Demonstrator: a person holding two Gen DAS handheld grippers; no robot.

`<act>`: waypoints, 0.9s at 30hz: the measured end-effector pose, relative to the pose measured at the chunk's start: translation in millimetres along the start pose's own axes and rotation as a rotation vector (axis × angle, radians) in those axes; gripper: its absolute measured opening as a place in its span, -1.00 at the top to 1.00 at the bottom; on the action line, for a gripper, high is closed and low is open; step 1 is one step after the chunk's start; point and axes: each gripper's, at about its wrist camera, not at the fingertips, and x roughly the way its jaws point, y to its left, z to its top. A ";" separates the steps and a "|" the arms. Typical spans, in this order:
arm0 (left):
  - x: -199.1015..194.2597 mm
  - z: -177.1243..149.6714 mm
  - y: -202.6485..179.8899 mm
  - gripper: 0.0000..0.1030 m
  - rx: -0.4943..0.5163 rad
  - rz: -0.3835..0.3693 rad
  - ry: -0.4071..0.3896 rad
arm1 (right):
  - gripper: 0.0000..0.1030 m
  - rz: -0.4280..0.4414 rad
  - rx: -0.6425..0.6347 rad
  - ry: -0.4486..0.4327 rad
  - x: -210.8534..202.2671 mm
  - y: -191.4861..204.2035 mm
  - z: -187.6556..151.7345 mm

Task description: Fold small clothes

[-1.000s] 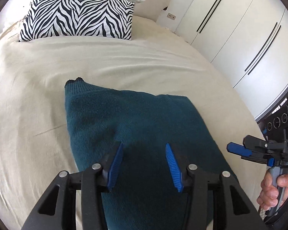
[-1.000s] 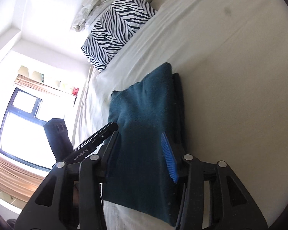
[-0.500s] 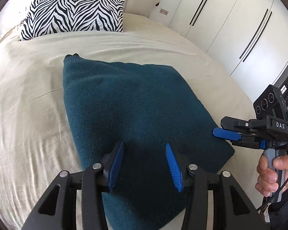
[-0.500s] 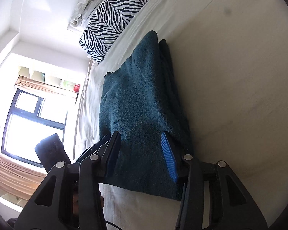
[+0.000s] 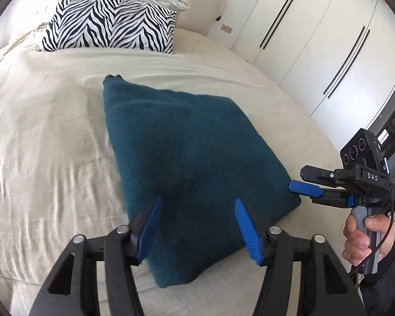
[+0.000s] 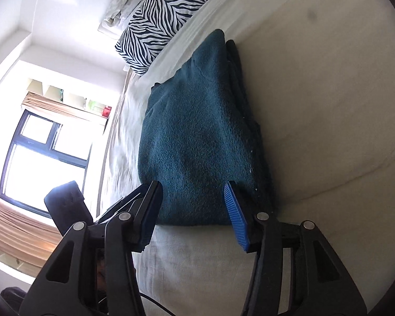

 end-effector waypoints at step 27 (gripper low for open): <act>67.9 56.6 37.6 0.16 -0.147 0.055 0.232 | 0.56 -0.392 -0.164 0.124 132.9 38.3 96.7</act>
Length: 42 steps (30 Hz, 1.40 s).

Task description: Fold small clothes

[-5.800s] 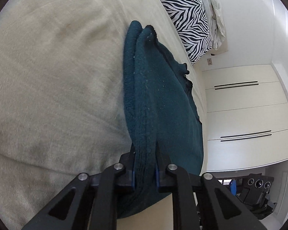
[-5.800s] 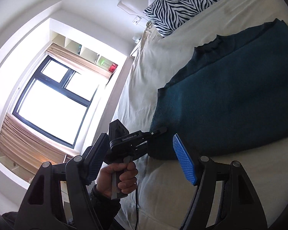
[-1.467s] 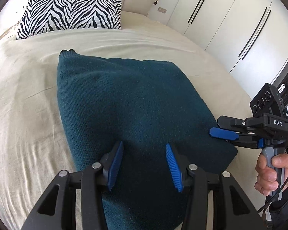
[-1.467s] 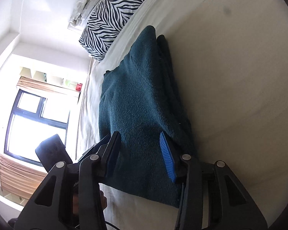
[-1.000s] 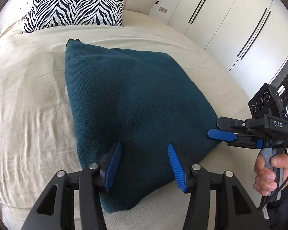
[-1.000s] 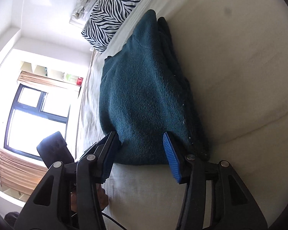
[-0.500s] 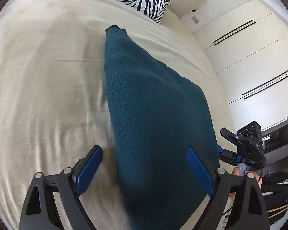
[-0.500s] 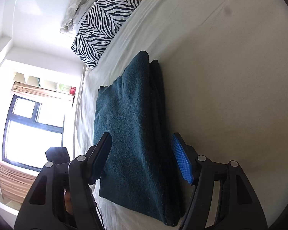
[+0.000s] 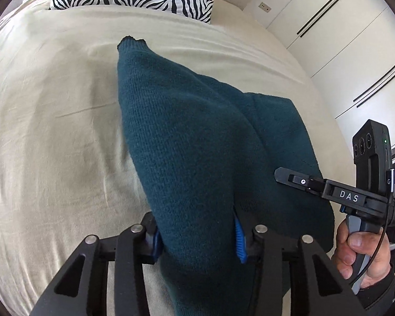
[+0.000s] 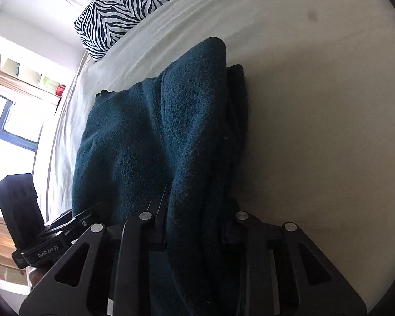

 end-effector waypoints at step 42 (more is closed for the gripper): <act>-156.9 -216.4 170.1 -0.32 -0.060 0.021 -0.120 | 0.44 0.386 0.125 0.038 82.2 171.1 -182.8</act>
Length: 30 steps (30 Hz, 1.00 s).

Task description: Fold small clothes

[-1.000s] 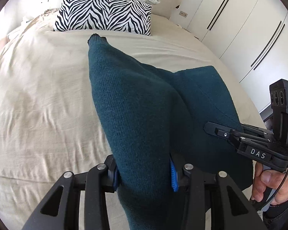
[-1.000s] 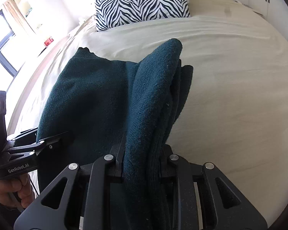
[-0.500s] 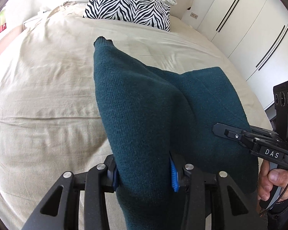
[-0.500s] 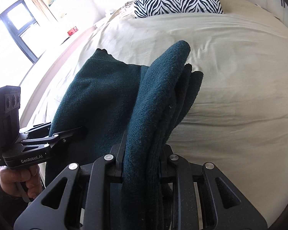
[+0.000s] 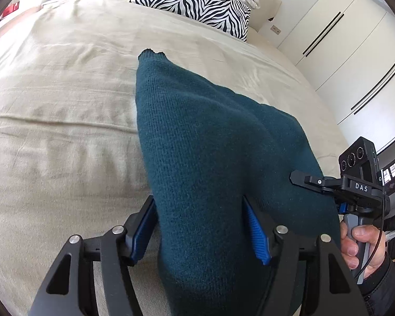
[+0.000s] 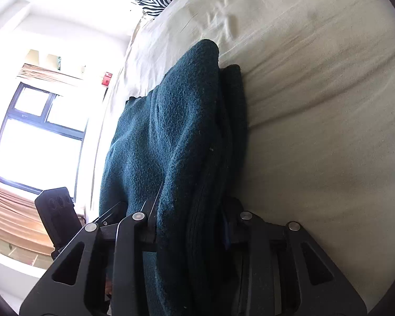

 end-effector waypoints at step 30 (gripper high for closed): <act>-149.1 -45.1 -30.4 -1.00 0.011 0.115 -0.439 | -0.32 -0.455 -0.478 -0.547 -132.6 101.9 -120.1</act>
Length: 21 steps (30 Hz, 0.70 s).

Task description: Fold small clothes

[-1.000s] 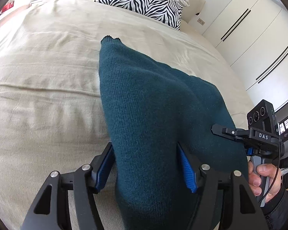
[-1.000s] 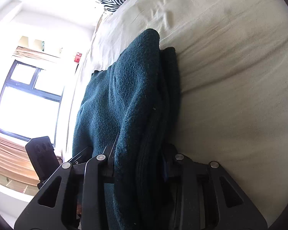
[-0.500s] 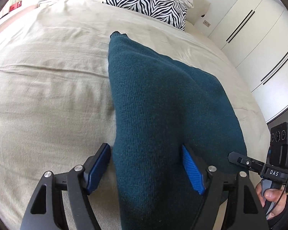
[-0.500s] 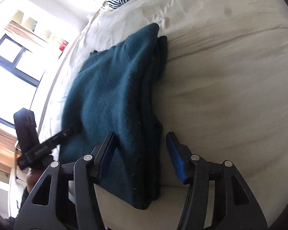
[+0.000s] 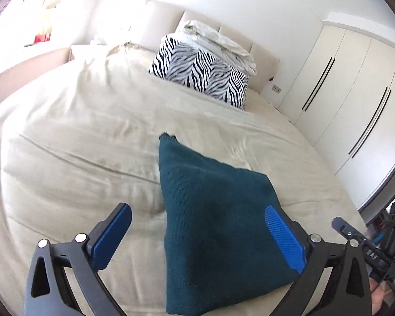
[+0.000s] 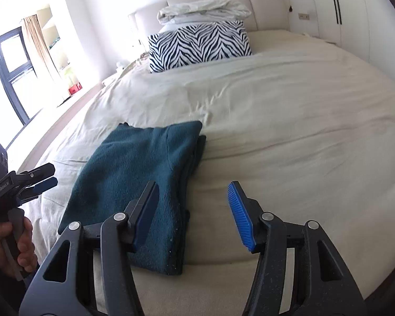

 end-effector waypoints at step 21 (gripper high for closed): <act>-49.7 4.5 -69.0 -1.00 0.217 0.304 -0.083 | -1.00 -0.068 -0.011 -0.106 -65.3 30.6 40.5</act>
